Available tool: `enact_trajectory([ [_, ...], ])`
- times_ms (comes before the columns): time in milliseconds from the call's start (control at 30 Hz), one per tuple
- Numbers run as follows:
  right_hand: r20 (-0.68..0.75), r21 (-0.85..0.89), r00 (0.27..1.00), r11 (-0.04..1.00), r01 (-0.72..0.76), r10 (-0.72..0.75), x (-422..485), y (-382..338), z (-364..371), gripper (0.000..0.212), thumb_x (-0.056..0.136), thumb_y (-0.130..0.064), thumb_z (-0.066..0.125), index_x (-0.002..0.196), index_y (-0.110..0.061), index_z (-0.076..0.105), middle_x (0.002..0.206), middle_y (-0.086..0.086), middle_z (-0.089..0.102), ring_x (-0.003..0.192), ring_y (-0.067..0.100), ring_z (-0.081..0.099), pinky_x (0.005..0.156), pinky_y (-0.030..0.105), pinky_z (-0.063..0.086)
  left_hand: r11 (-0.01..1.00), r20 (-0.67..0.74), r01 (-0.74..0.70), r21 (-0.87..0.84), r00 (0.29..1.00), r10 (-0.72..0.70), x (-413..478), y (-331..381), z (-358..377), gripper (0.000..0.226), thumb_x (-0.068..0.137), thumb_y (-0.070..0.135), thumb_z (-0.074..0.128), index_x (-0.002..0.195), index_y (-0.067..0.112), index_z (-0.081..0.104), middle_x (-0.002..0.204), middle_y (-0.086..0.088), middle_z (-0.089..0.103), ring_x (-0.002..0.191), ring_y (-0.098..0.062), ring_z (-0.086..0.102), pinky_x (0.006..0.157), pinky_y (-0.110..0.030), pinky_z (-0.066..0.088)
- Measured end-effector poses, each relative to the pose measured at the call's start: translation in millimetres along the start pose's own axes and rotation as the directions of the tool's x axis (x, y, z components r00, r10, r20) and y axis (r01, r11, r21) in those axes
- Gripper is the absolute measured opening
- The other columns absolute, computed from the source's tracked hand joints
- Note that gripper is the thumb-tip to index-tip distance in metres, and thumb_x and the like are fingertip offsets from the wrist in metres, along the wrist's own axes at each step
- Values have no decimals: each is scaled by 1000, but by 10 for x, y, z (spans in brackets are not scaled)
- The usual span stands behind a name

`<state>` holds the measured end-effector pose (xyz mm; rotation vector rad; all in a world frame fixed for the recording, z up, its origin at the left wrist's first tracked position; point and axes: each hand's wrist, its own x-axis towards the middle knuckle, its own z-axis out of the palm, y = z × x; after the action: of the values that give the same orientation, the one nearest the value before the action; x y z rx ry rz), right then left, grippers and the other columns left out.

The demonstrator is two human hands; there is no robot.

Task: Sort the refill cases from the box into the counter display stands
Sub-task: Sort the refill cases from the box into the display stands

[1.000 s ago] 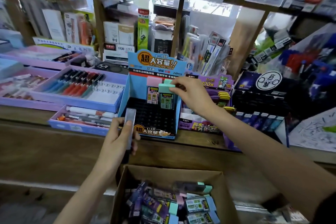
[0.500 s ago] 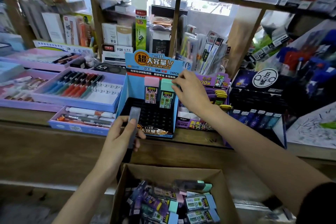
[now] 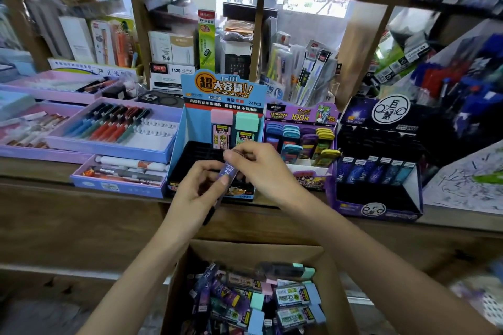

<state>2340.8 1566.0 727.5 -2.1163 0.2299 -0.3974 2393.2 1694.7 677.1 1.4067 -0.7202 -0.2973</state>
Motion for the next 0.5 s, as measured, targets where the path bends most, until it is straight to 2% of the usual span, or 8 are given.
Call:
enact_trajectory([
  [33, -12, 10, 1000, 1000, -3, 3, -9, 13, -22, 22, 94, -30, 55, 88, -12, 67, 80, 5, 65, 71, 11, 57, 66, 34, 47, 1000, -3, 12, 7, 1000, -12, 2, -4, -9, 15, 89, 8, 57, 100, 18, 57, 78, 1, 60, 69, -7, 55, 59, -15, 45],
  [133, -132, 153, 990, 988, -30, 51, -50, 68, -105, 17, 94, -25, 54, 89, -15, 66, 77, -3, 67, 64, 3, 59, 58, 21, 49, 995, -71, 102, 7, 992, -102, 1, -34, -46, 18, 83, 9, 66, 98, 19, 60, 88, -1, 65, 79, -9, 59, 71, -23, 48],
  [200, -173, 312, 978, 948, -56, 115, -106, 136, -177, 15, 94, -21, 55, 90, -14, 67, 79, -3, 69, 68, 5, 64, 59, 19, 51, 975, -124, 176, -135, 973, -193, -13, -35, -51, 19, 76, 8, 69, 92, 17, 63, 88, -1, 64, 79, -12, 58, 71, -26, 48],
  [300, -119, 436, 983, 897, -77, 142, -296, 300, -227, 13, 93, -15, 56, 89, -14, 68, 86, 1, 71, 77, 14, 69, 64, 21, 53, 899, -94, 194, -393, 964, -249, -10, 0, -47, 23, 71, 11, 67, 93, 10, 63, 80, -1, 63, 75, -9, 62, 69, -21, 53],
  [400, -56, 364, 991, 927, -89, 118, -518, 478, -213, 15, 92, -14, 56, 87, -18, 69, 85, 1, 73, 78, 11, 68, 64, 18, 51, 857, -50, 188, -480, 969, -241, 4, 36, 22, 16, 75, 9, 63, 90, 7, 58, 87, -10, 57, 75, -9, 62, 68, -18, 55],
  [500, 48, 172, 997, 982, -74, 67, -652, 556, -269, 16, 91, -17, 58, 86, -26, 70, 85, -11, 72, 82, 2, 65, 71, 14, 48, 905, -59, 180, -385, 974, -219, 12, 52, 170, 6, 82, 5, 61, 85, 9, 58, 85, -10, 53, 81, -16, 58, 70, -20, 55],
])
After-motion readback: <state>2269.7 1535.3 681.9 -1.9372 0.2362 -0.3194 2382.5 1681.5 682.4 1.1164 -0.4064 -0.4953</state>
